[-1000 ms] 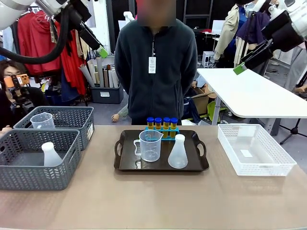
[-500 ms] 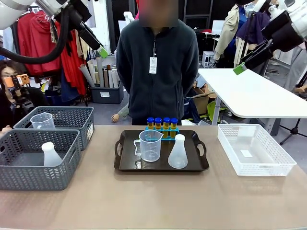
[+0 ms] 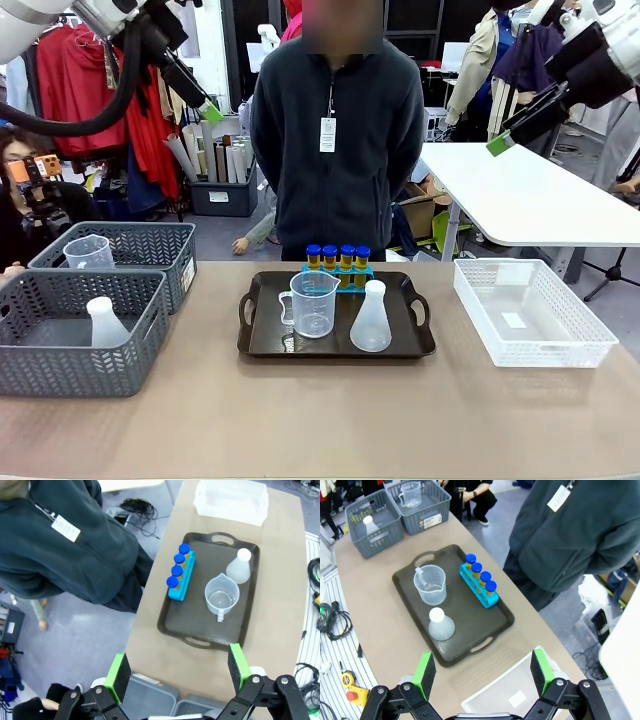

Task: Prepare the laboratory tools.
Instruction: Pick up one Large Measuring Cup and place it on the Handle tray.

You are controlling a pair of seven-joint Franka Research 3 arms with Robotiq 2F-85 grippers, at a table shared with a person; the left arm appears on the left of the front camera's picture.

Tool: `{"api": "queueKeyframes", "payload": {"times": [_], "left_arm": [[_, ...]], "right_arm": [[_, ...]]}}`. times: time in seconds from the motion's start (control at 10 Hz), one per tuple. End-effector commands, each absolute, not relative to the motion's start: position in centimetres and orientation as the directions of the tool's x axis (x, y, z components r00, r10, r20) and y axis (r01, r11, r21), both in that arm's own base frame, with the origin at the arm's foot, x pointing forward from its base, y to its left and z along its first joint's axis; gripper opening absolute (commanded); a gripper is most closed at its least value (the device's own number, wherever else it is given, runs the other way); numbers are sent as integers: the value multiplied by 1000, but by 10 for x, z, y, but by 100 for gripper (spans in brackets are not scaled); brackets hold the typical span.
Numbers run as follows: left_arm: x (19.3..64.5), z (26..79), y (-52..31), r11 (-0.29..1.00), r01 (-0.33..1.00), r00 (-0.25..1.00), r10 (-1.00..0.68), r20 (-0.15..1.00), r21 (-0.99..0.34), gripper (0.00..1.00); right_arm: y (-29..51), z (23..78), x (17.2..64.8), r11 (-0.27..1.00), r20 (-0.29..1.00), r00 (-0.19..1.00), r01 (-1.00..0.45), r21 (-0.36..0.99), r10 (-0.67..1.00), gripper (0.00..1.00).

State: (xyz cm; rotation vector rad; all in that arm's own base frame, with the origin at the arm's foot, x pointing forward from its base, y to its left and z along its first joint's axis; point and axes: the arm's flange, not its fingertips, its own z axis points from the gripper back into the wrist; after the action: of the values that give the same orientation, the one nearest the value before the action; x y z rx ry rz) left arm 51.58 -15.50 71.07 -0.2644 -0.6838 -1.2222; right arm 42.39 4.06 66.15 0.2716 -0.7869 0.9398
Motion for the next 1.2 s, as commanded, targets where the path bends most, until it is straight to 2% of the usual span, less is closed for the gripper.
{"api": "queueKeyframes", "payload": {"times": [0.0, 0.4, 1.1], "left_arm": [[501, 695, -144, 350, 923, 192, -779, 597, 160, 100], [493, 687, -139, 369, 918, 217, -777, 591, 149, 100], [503, 691, -141, 360, 923, 215, -773, 596, 134, 100]], "right_arm": [[40, 662, 423, 578, 713, 337, -807, -117, 615, 100], [40, 662, 423, 578, 713, 337, -807, -117, 615, 100], [40, 662, 423, 578, 713, 337, -807, -117, 615, 100]]}}
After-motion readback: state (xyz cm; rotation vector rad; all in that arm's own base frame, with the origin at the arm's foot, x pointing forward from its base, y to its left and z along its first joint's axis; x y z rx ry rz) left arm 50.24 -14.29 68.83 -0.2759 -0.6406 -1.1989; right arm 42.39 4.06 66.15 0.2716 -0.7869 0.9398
